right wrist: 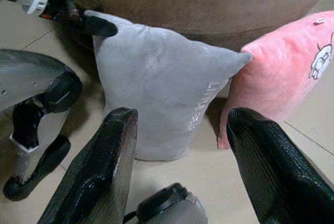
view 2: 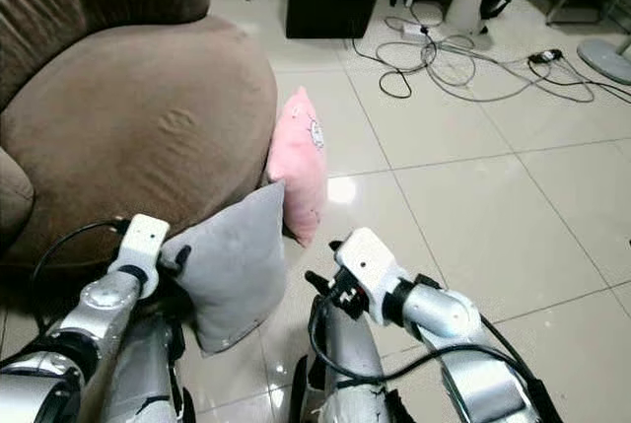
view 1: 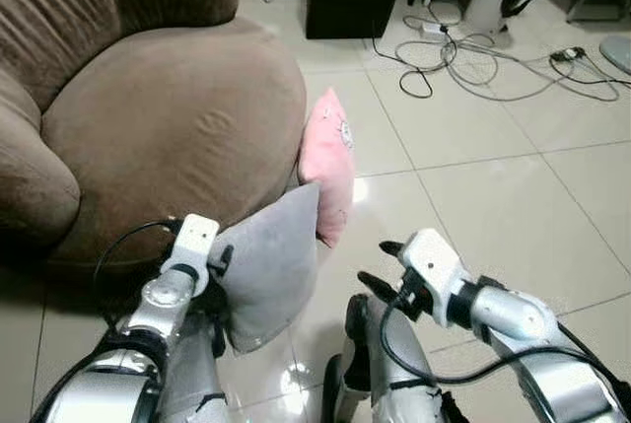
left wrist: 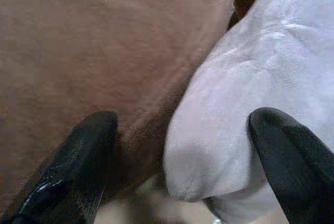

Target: Move the pillow to the sofa from floor

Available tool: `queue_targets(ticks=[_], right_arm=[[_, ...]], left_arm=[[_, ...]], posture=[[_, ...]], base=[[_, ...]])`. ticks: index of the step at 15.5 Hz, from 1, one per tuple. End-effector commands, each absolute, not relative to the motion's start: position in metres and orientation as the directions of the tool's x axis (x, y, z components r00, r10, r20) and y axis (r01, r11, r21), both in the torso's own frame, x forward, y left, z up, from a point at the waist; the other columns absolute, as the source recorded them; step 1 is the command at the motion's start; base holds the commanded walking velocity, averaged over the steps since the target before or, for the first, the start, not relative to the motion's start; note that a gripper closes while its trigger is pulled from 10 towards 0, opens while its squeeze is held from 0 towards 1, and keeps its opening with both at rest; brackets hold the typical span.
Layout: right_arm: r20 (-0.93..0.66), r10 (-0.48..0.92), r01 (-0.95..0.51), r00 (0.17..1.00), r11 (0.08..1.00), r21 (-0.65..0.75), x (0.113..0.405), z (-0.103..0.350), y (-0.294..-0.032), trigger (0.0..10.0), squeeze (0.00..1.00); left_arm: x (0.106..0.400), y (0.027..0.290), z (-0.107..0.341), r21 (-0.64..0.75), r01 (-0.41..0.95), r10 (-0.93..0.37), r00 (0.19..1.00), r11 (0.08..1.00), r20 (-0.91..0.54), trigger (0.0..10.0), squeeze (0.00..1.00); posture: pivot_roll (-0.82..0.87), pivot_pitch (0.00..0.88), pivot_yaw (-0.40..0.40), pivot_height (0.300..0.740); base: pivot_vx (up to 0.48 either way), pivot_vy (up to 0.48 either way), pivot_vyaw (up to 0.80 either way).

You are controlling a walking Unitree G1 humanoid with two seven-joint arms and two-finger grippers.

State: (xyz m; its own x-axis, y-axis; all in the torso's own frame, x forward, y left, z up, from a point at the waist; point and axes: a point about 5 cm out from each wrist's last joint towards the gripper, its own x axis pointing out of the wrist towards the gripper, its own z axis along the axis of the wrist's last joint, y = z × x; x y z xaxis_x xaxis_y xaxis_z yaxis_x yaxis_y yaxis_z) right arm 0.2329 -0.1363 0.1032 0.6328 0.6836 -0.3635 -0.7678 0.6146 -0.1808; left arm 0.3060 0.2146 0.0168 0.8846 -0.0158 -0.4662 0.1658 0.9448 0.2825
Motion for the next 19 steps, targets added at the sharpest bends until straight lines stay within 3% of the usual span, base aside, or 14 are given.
queue_targets(ticks=[1,2,3,5,8,11,12,13,14,19], right_arm=[[-0.397,0.684,-0.782,0.612,0.597,-0.177,0.227,0.100,-0.139,10.0,0.00],[-0.410,0.683,-0.787,0.605,0.589,-0.181,0.223,0.098,-0.140,10.0,0.00],[-0.412,0.681,-0.787,0.605,0.591,-0.178,0.222,0.098,-0.141,10.0,0.00],[-0.417,0.671,-0.780,0.613,0.601,-0.178,0.221,0.098,-0.142,10.0,0.00],[-0.415,0.669,-0.776,0.617,0.606,-0.177,0.220,0.098,-0.141,10.0,0.00],[-0.421,0.668,-0.778,0.613,0.602,-0.178,0.218,0.097,-0.139,10.0,0.00],[-0.426,0.667,-0.780,0.611,0.598,-0.183,0.217,0.096,-0.139,10.0,0.00],[-0.433,0.664,-0.782,0.610,0.592,-0.193,0.217,0.096,-0.138,10.0,0.00],[-0.432,0.665,-0.783,0.610,0.592,-0.194,0.217,0.095,-0.137,10.0,0.00],[-0.432,0.664,-0.782,0.611,0.592,-0.197,0.218,0.093,-0.134,10.0,0.00]], left_arm=[[0.298,0.207,0.006,0.258,0.197,-0.044,0.865,0.946,-0.499,10.0,0.58],[0.297,0.198,0.003,0.203,0.216,-0.088,0.860,0.955,-0.503,10.0,0.12],[0.296,0.195,0.003,0.186,0.225,-0.105,0.859,0.956,-0.501,10.0,0.00],[0.295,0.181,0.000,0.120,0.295,-0.196,0.837,0.948,-0.511,10.0,0.00],[0.294,0.177,-0.001,0.114,0.334,-0.233,0.828,0.936,-0.511,10.0,0.00],[0.288,0.168,-0.004,0.113,0.472,-0.348,0.772,0.874,-0.531,10.0,0.00],[0.288,0.169,-0.004,0.122,0.478,-0.349,0.771,0.870,-0.532,9.0,0.00],[0.288,0.171,-0.004,0.120,0.471,-0.344,0.774,0.874,-0.532,1.5,0.00],[0.287,0.172,-0.004,0.108,0.469,-0.346,0.771,0.877,-0.535,0.0,0.00],[0.286,0.178,-0.005,0.139,0.479,-0.334,0.764,0.867,-0.552,0.0,0.00]], posture=[[-0.10,0.195,-0.144,0.557],[-0.11,0.195,-0.140,0.557],[-0.11,0.195,-0.140,0.557],[-0.11,0.200,-0.130,0.557],[-0.11,0.197,-0.124,0.557],[-0.11,0.195,-0.117,0.557],[-0.11,0.195,-0.114,0.557],[-0.11,0.195,-0.111,0.557],[-0.10,0.194,-0.109,0.557],[-0.10,0.191,-0.102,0.557]], base=[[0.000,0.000,0.00],[0.000,0.000,0.00],[0.000,0.000,0.00],[0.000,0.000,0.00],[0.000,0.000,0.00],[0.000,0.000,0.00],[0.000,0.000,0.00],[0.000,0.000,0.00],[0.000,0.000,0.00],[0.000,0.000,0.00]])
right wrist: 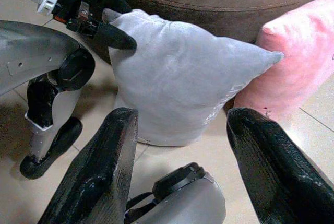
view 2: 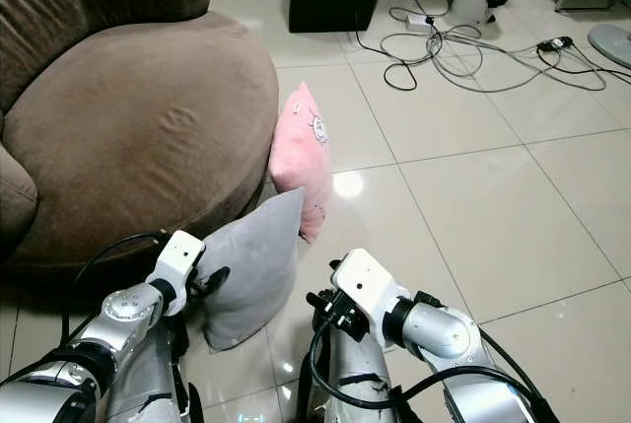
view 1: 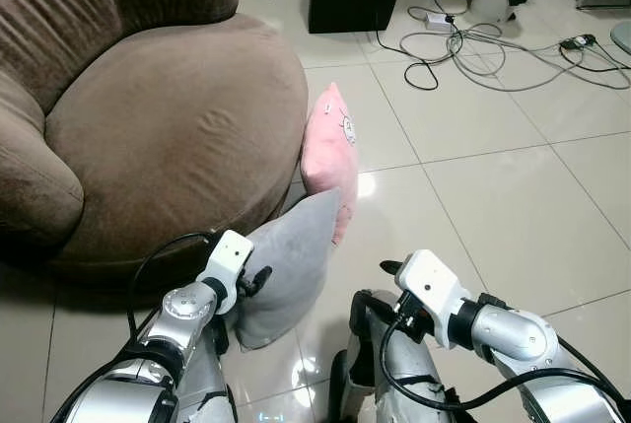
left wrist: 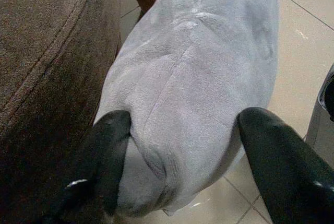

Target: Move the pillow to the sofa from floor

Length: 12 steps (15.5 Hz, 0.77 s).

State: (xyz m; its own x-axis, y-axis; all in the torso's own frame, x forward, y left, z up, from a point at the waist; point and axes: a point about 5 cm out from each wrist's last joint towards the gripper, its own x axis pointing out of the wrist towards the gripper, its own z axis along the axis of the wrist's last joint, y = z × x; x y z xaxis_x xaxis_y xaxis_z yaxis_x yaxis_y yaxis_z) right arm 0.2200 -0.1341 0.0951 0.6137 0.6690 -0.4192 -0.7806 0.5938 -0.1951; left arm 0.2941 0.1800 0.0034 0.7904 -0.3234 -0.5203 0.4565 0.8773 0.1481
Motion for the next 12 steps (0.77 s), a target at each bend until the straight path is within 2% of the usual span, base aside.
queue_targets(ticks=[1,12], right_arm=[[-0.432,0.661,-0.779,0.614,0.595,-0.199,0.2187,0.0927,-0.1343,10.0,0.00],[-0.432,0.645,-0.765,0.630,0.613,-0.199,0.2184,0.0884,-0.1331,10.0,0.00]], left_arm=[[0.2866,0.1793,-0.0046,0.152,0.468,-0.319,0.772,0.870,-0.550,0.0,0.00],[0.2858,0.1766,-0.0048,0.108,0.485,-0.355,0.758,0.868,-0.547,0.0,0.00]], posture=[[-0.10,0.191,-0.099,0.557],[-0.09,0.185,-0.070,0.557]], base=[[0.000,0.000,0.00],[0.000,0.000,0.00]])
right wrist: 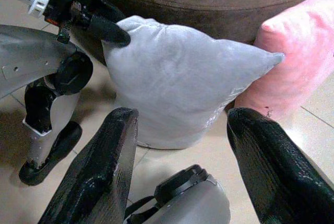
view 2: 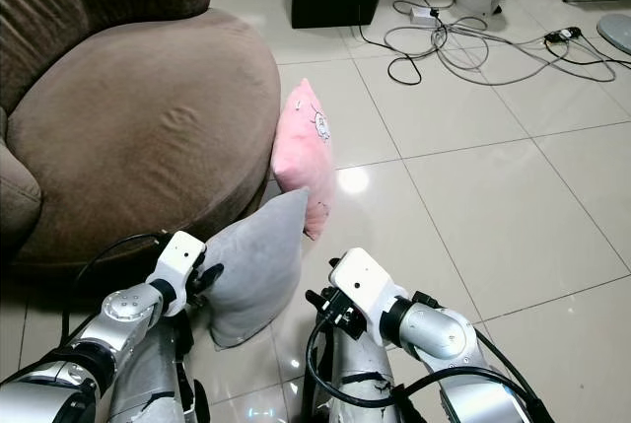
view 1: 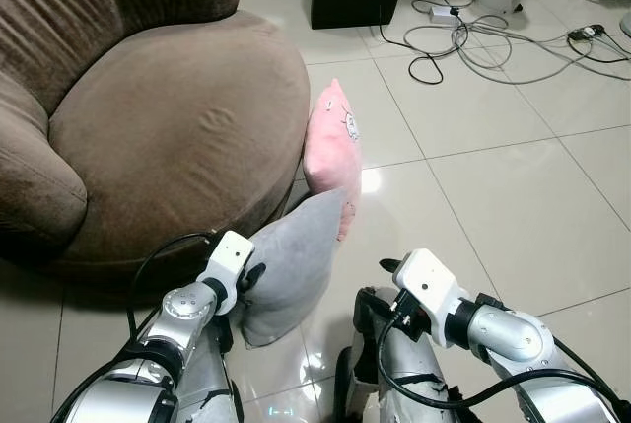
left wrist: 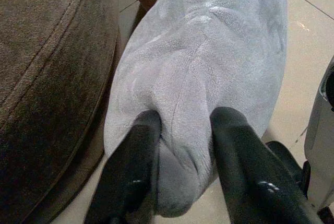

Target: Move the pillow to the sofa from floor

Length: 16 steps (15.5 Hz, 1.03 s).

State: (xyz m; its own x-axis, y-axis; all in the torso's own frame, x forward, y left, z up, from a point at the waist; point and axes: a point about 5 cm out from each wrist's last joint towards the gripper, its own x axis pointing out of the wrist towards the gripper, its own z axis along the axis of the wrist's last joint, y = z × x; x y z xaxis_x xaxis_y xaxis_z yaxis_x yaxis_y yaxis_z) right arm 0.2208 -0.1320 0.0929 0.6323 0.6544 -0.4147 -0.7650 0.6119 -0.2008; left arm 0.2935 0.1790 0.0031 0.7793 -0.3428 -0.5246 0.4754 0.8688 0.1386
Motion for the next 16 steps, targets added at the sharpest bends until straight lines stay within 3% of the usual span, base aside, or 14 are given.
queue_targets(ticks=[1,8,11,16], right_arm=[[-0.432,0.646,-0.765,0.630,0.613,-0.199,0.219,0.088,-0.132,10.0,0.00],[-0.424,0.624,-0.739,0.656,0.645,-0.195,0.222,0.078,-0.129,10.0,0.00],[-0.412,0.590,-0.702,0.694,0.682,-0.206,0.230,0.067,-0.126,10.0,0.00],[-0.355,0.503,-0.602,0.788,0.751,-0.272,0.267,0.081,-0.158,10.0,0.00]], left_arm=[[0.285,0.176,-0.005,0.101,0.488,-0.361,0.756,0.867,-0.546,0.0,0.00],[0.290,0.168,0.001,0.061,0.519,-0.423,0.753,0.853,-0.504,0.0,0.00],[0.291,0.165,0.004,0.057,0.511,-0.430,0.774,0.858,-0.466,0.0,0.00],[0.321,0.135,0.041,0.029,0.500,-0.477,0.841,0.866,-0.256,0.0,0.00]], posture=[[-0.09,0.176,-0.067,0.557],[-0.04,0.131,-0.028,0.557],[-0.01,0.037,0.005,0.557],[-0.01,0.000,-0.006,0.557]], base=[[0.000,0.000,0.00],[0.000,0.000,0.00],[0.000,0.000,0.00],[0.000,0.000,0.00]])
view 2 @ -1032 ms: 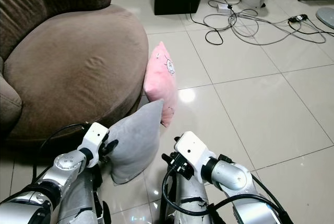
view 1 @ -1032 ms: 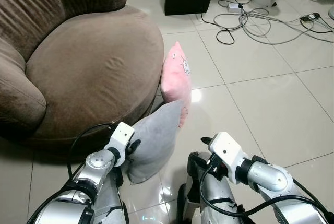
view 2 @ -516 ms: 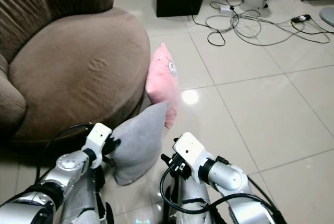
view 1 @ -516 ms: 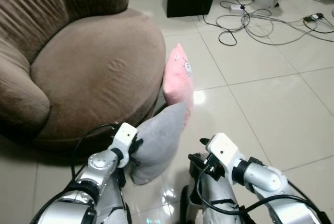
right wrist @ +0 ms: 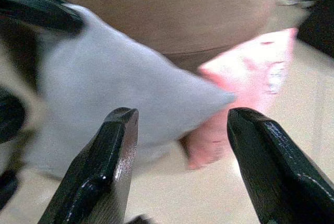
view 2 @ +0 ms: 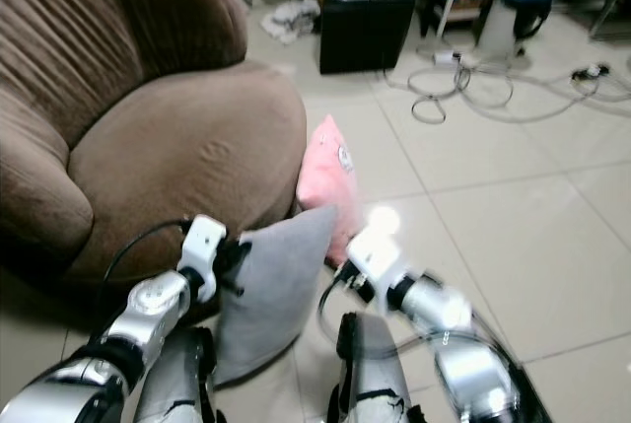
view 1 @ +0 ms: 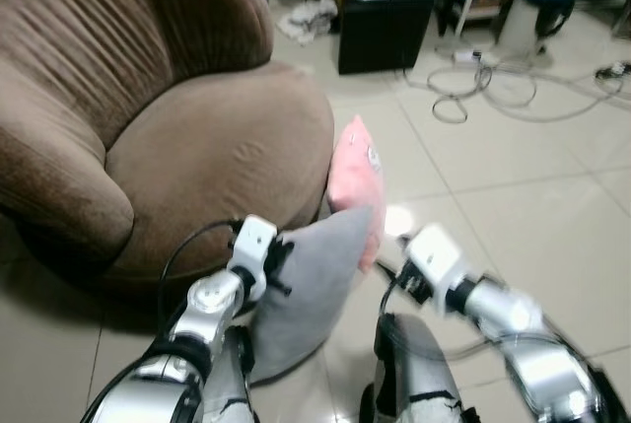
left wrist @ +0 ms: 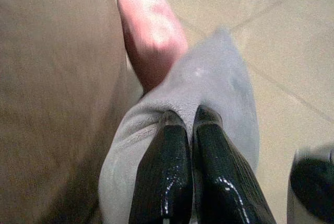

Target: Move the pillow to the sofa from floor

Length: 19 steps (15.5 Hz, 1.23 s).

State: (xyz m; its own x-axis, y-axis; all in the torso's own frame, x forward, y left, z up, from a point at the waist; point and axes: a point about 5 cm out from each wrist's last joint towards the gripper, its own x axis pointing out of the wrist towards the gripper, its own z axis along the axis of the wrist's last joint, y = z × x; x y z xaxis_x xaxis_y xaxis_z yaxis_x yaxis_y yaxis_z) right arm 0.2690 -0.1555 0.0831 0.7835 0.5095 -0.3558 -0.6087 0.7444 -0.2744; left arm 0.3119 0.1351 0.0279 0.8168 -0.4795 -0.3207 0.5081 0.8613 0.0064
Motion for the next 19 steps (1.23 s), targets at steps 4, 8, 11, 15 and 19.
queue_targets(ticks=[4,8,11,15,19], right_arm=[[-0.250,0.478,-0.527,0.842,0.829,-0.188,0.286,0.095,-0.158,10.0,0.00],[-0.114,0.440,-0.445,0.891,0.895,-0.022,0.288,0.109,-0.151,10.0,0.00],[-0.091,0.414,-0.419,0.906,0.907,-0.045,0.290,0.109,-0.152,10.0,0.00],[0.042,0.341,-0.343,0.939,0.921,0.187,0.312,0.133,-0.167,10.0,1.00],[0.112,0.174,-0.206,0.978,0.860,0.468,0.340,0.150,-0.190,10.0,1.00]], left_arm=[[0.326,0.132,0.060,0.035,0.510,-0.501,0.854,0.860,-0.139,0.0,0.00],[0.326,0.141,0.096,0.075,0.511,-0.514,0.857,0.856,0.037,0.0,0.00],[0.328,0.154,0.127,0.112,0.437,-0.450,0.881,0.892,0.148,0.0,0.00],[0.323,0.153,0.161,0.138,0.489,-0.508,0.829,0.861,0.232,0.0,0.00],[0.319,0.147,0.169,0.124,0.539,-0.552,0.797,0.833,0.245,0.0,0.00]], posture=[[0.05,0.000,-0.035,0.557],[0.06,0.000,-0.034,0.557],[0.05,0.000,-0.035,0.557],[0.07,0.000,-0.048,0.557],[0.06,0.000,-0.044,0.557]], base=[[0.000,0.000,0.00],[0.000,0.000,0.00],[0.000,0.000,0.00],[0.000,0.000,0.00],[0.000,0.000,0.00]])
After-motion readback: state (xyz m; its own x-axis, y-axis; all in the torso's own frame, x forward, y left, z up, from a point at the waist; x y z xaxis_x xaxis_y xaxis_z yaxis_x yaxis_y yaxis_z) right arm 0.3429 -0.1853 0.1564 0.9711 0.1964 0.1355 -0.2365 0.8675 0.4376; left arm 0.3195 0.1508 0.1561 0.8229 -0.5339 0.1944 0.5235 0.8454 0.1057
